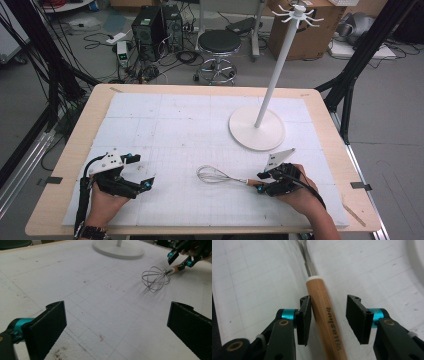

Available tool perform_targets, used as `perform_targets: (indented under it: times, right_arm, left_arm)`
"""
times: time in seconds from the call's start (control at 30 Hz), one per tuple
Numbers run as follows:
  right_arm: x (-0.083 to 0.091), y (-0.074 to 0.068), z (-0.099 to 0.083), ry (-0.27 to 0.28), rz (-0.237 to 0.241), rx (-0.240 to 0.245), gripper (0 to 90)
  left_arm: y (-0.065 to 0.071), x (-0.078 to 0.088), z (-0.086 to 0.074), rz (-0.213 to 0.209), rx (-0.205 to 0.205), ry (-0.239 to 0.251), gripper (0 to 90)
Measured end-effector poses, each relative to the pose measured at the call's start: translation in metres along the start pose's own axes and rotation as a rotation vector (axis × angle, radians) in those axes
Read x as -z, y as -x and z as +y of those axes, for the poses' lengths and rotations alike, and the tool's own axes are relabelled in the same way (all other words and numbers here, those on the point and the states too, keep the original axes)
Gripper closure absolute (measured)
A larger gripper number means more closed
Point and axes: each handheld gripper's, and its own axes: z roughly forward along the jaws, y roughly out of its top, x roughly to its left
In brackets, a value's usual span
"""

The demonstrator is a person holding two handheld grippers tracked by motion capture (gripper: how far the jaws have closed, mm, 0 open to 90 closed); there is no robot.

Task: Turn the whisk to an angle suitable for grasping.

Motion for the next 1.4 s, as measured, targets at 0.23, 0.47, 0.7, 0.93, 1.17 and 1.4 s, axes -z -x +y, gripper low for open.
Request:
perform_targets:
  times: [0.23, 0.47, 0.7, 0.93, 1.17, 1.4]
  right_arm:
    - [-0.005, -0.007, 0.004, -0.026, -0.015, 0.088, 70.6]
    - [-0.016, -0.011, 0.019, -0.011, -0.013, 0.125, 70.6]
    - [-0.045, -0.024, 0.062, 0.003, 0.035, 0.202, 70.4]
    - [-0.062, -0.03, 0.086, 0.009, 0.059, 0.248, 70.4]
    - [-0.072, -0.033, 0.1, 0.012, 0.064, 0.27, 69.2]
    - [-0.059, -0.031, 0.087, 0.009, 0.053, 0.229, 61.6]
  left_arm:
    - [0.0, 0.001, 0.0, 0.004, -0.001, 0.005, 2.9]
    - [0.0, 0.001, 0.002, 0.001, -0.002, 0.01, 2.9]
    - [0.0, 0.003, 0.003, 0.006, -0.005, 0.017, 2.9]
    - [-0.001, 0.009, 0.005, 0.02, 0.001, 0.046, 2.9]
    - [0.0, 0.008, 0.005, 0.015, -0.005, 0.039, 2.9]
    - [0.0, 0.008, 0.004, 0.011, -0.007, 0.036, 2.9]
